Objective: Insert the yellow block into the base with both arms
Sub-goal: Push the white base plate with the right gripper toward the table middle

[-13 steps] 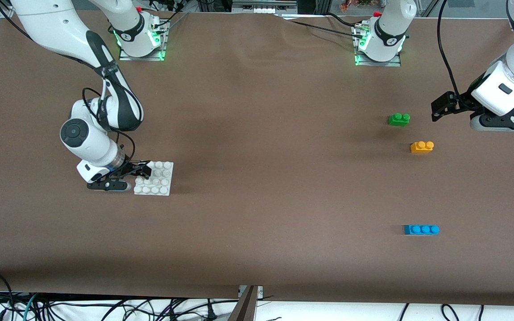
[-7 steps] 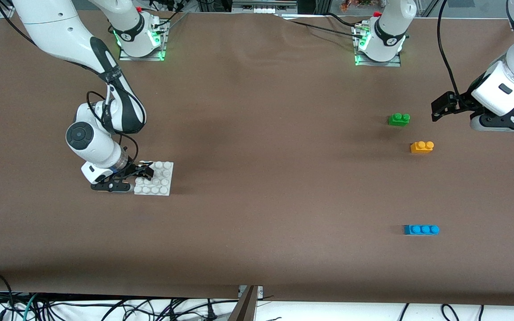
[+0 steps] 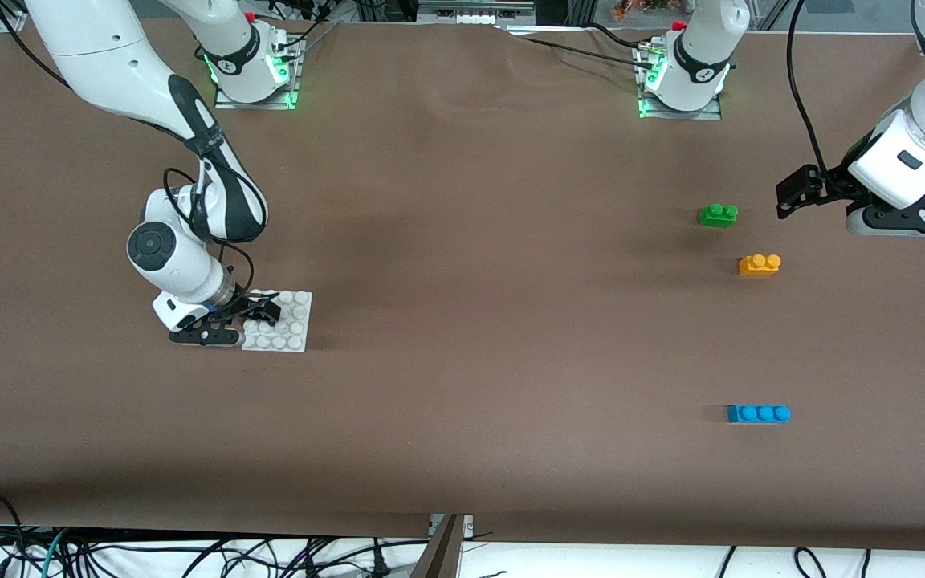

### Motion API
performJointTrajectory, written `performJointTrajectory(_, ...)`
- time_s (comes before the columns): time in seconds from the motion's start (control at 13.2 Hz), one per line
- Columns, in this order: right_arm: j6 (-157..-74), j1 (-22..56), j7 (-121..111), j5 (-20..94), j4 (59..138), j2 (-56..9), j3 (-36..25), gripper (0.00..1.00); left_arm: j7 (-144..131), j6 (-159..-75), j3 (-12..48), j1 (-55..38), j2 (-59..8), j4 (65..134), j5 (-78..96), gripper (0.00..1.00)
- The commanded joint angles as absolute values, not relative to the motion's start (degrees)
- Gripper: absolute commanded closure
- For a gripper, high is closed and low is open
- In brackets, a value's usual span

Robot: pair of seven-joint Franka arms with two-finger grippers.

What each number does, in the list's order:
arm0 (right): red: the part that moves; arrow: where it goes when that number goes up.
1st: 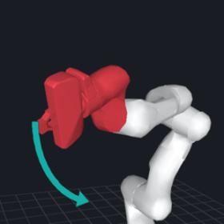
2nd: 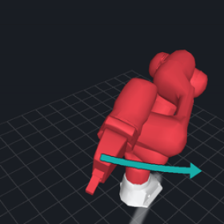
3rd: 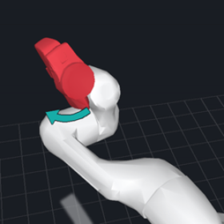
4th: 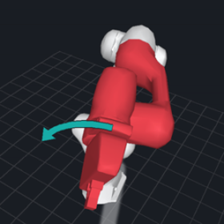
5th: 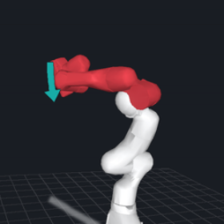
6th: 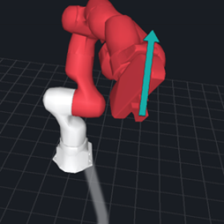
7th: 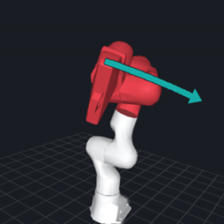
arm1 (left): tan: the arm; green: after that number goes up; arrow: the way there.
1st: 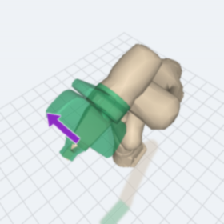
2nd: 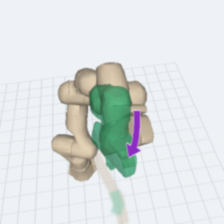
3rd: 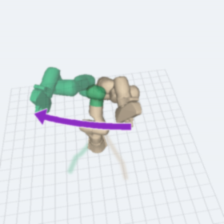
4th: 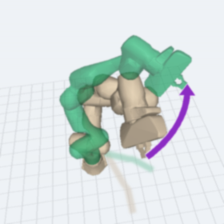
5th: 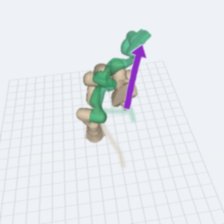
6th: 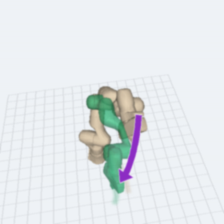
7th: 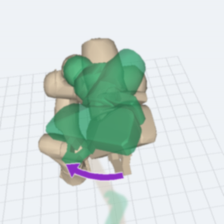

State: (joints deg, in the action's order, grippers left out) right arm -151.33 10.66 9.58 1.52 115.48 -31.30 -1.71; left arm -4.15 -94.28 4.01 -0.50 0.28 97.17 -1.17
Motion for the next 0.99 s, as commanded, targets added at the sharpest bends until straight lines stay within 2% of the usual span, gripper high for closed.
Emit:
performJointTrajectory(0.0, -153.3, 10.3, 11.4, 2.5, 116.2, -32.1, 0.1, 0.09, -4.1, -93.5, 4.0, -0.3, -0.2, 96.0, 0.4, 0.0)
performJointTrajectory(0.15, -153.4, 10.3, 11.6, 2.5, 116.2, -32.2, 1.4, 0.13, -4.1, -93.5, 4.0, -0.3, -0.2, 96.0, 0.4, 0.0)
performJointTrajectory(0.68, -153.8, 10.7, 11.4, 2.4, 116.2, -32.2, 3.5, 0.13, -4.1, -93.5, 4.0, -0.3, -0.2, 95.9, 0.4, 0.0)
performJointTrajectory(0.91, -155.9, 13.9, 15.2, 2.5, 115.9, -33.1, 3.8, 0.13, -4.1, -93.5, 4.0, -0.3, -0.2, 95.9, 0.4, 0.0)
